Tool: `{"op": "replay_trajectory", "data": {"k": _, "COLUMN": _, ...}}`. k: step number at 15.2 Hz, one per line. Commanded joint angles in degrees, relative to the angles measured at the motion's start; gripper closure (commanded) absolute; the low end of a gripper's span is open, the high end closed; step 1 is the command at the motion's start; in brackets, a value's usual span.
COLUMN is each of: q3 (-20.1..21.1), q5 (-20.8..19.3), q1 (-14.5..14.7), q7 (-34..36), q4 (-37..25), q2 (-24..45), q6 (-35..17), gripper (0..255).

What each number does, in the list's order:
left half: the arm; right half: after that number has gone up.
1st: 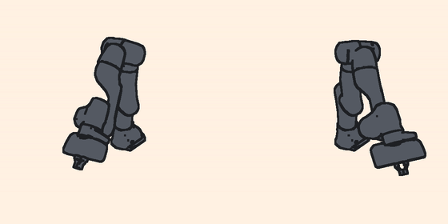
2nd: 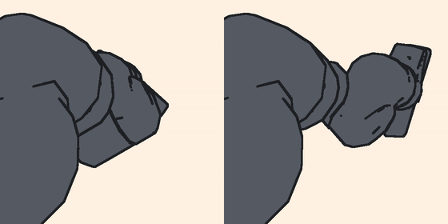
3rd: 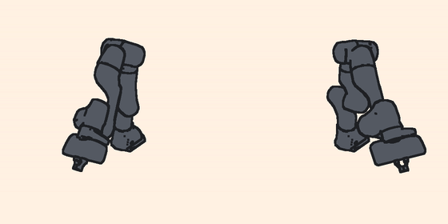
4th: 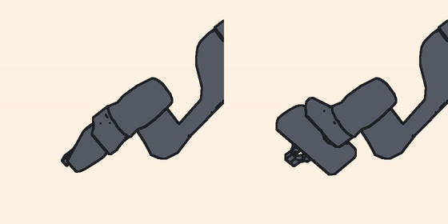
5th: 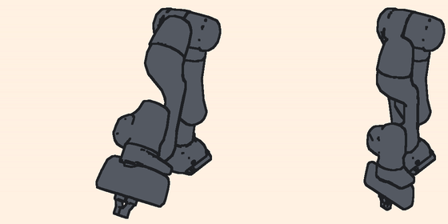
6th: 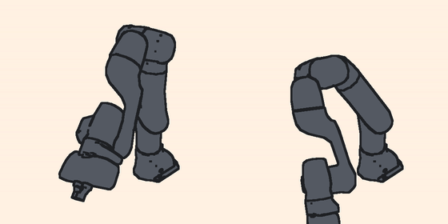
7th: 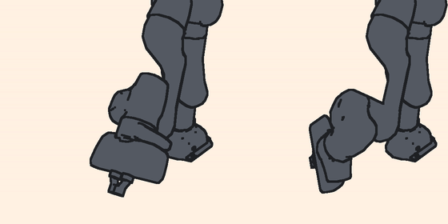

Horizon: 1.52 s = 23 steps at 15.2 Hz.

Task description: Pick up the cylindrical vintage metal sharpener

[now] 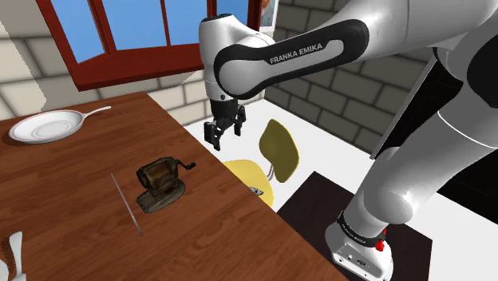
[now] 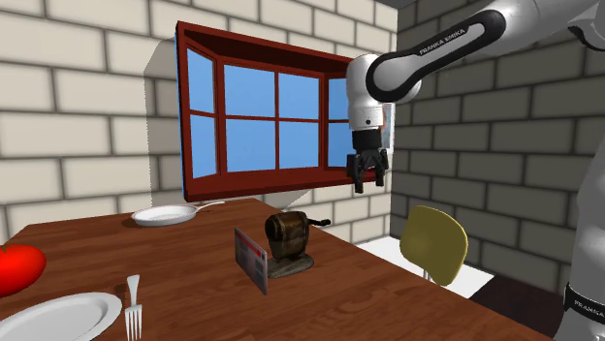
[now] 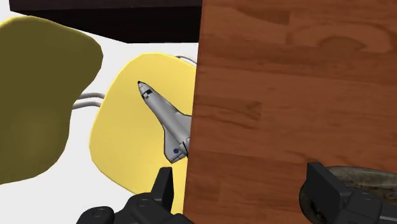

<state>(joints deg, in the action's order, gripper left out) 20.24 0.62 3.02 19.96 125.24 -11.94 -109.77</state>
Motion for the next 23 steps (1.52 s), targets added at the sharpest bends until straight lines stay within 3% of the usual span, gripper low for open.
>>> {"op": "replay_trajectory", "data": {"k": 1, "q3": 1.39, "q5": -0.8, "q1": 0.42, "q7": 2.5, "q4": -1.72, "q2": 3.65, "q6": -2.18, "gripper": 0}}
{"op": "replay_trajectory", "data": {"k": 10, "q3": 4.55, "q5": -8.14, "q1": 3.57, "q7": 12.73, "q4": -14.37, "q2": 21.7, "q6": -7.53, "gripper": 0}}
{"op": "replay_trajectory", "data": {"k": 19, "q3": 4.12, "q5": -9.75, "q1": 3.93, "q7": 13.98, "q4": -11.55, "q2": 24.34, "q6": -12.69, "gripper": 0}}
{"op": "replay_trajectory", "data": {"k": 20, "q3": 4.09, "q5": -9.75, "q1": 3.88, "q7": 13.92, "q4": -11.47, "q2": 24.33, "q6": -12.77, "gripper": 255}}
{"op": "replay_trajectory", "data": {"k": 23, "q3": 4.11, "q5": -9.72, "q1": 3.88, "q7": 13.91, "q4": -11.46, "q2": 24.27, "q6": -12.72, "gripper": 255}}
